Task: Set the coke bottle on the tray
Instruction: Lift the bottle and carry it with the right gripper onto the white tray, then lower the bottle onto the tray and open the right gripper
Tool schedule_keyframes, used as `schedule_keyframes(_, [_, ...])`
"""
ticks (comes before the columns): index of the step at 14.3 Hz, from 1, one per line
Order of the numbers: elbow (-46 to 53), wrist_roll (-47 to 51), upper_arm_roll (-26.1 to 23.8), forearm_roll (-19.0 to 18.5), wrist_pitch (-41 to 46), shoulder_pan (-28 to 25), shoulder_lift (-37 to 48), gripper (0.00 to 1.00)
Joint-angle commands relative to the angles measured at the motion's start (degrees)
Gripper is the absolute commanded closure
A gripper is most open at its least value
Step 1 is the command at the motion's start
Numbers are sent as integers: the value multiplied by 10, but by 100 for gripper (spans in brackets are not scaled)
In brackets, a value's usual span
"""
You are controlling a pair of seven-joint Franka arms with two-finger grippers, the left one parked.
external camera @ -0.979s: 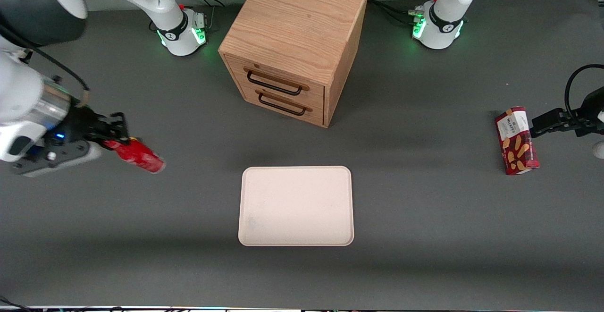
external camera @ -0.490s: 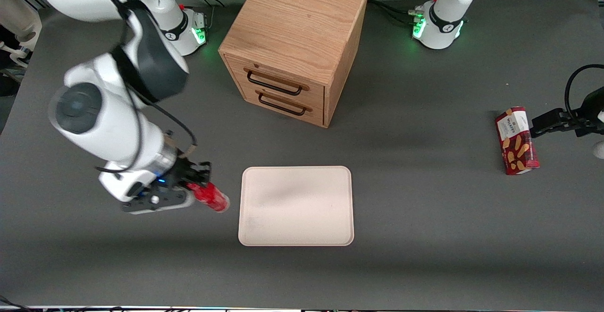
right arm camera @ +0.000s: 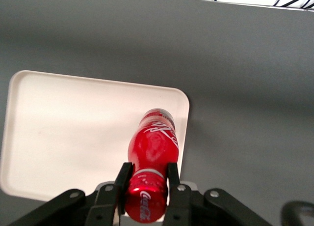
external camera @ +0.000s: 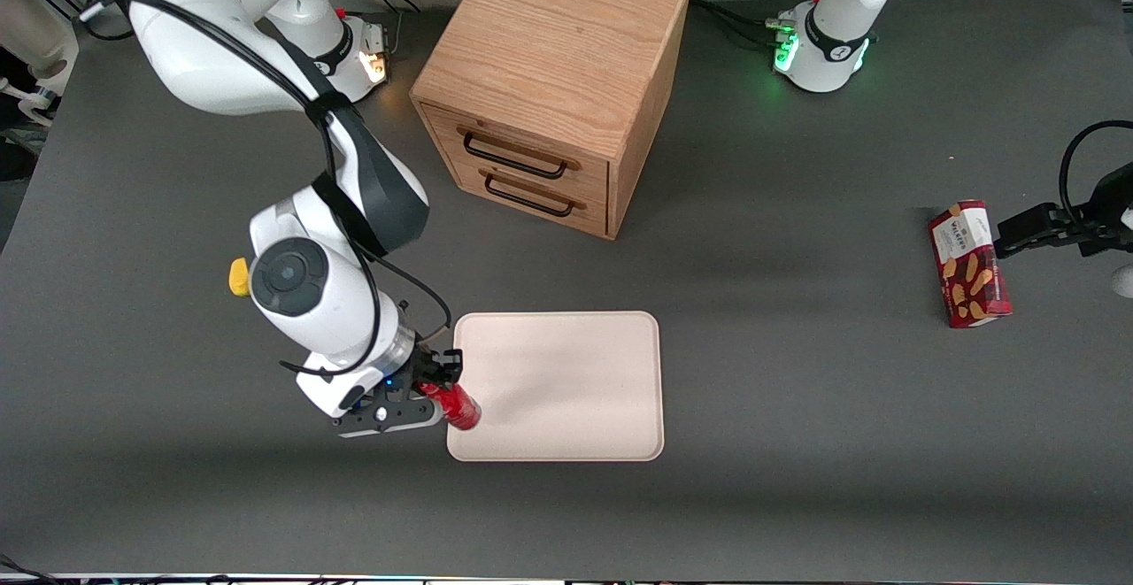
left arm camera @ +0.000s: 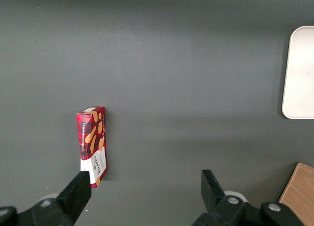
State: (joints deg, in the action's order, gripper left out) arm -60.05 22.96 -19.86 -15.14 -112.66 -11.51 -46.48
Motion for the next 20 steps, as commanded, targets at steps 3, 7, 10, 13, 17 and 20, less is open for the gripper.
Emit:
schedule_keyframes(3, [33,11,-8,-24,-30,-9,-53,100])
schedule_keyframes(7, [31,14,-8,-24,-45,-10,-62,100])
schedule_keyframes(10, [26,15,-7,-23,-46,-9,-63,58])
schedule_keyframes(13, [21,25,-8,-23,-54,-9,-63,31])
schedule_keyframes(17, [20,25,-7,-24,-56,-9,-63,0])
schedule_keyframes(20, [20,24,-7,-24,-56,-9,-63,0])
